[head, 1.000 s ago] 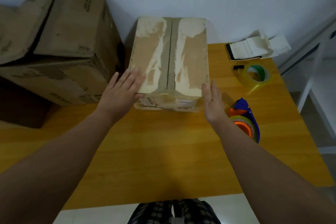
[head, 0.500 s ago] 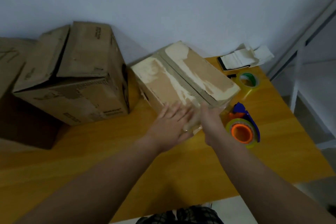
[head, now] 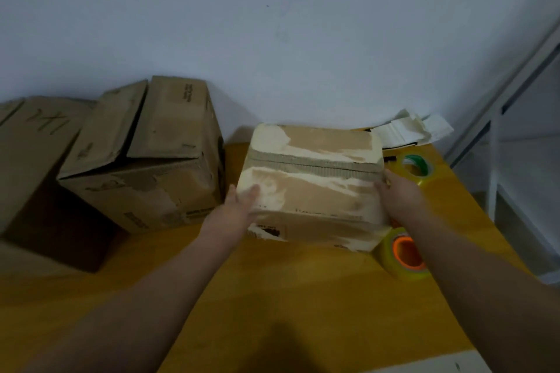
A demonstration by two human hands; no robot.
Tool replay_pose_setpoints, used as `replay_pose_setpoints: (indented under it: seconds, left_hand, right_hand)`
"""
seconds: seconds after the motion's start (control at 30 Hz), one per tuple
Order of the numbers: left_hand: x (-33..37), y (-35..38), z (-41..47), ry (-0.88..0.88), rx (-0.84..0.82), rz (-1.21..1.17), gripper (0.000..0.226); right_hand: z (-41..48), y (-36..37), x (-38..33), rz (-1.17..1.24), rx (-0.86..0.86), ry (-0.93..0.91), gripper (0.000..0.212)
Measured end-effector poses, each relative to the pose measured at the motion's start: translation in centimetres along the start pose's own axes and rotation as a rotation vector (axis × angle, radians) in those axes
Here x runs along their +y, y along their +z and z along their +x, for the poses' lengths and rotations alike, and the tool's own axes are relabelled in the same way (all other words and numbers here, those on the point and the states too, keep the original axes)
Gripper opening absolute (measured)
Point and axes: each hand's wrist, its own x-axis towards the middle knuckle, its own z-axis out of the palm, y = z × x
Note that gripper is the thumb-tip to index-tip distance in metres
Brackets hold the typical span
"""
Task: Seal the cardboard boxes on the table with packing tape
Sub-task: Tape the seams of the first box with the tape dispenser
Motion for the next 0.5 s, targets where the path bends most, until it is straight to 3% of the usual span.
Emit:
replay_pose_setpoints:
  seconds: [0.17,0.27,0.5]
  left_hand:
    - [-0.9,0.6,-0.5,-0.039,0.144,-0.093,0.055]
    - [0.2,0.5,0.6,-0.030,0.148,-0.111,0.057]
    - [5.2,-0.5,5.5,-0.044,0.119,-0.114,0.056]
  right_hand:
    - [-2.2,1.3,-1.6,0.196,-0.016,-0.082,0.057]
    - [-2.5,1.9,-0.3,-0.016,-0.102,-0.102,0.073]
    - [3.9,-0.3,2.6,-0.237,-0.154,-0.159,0.073]
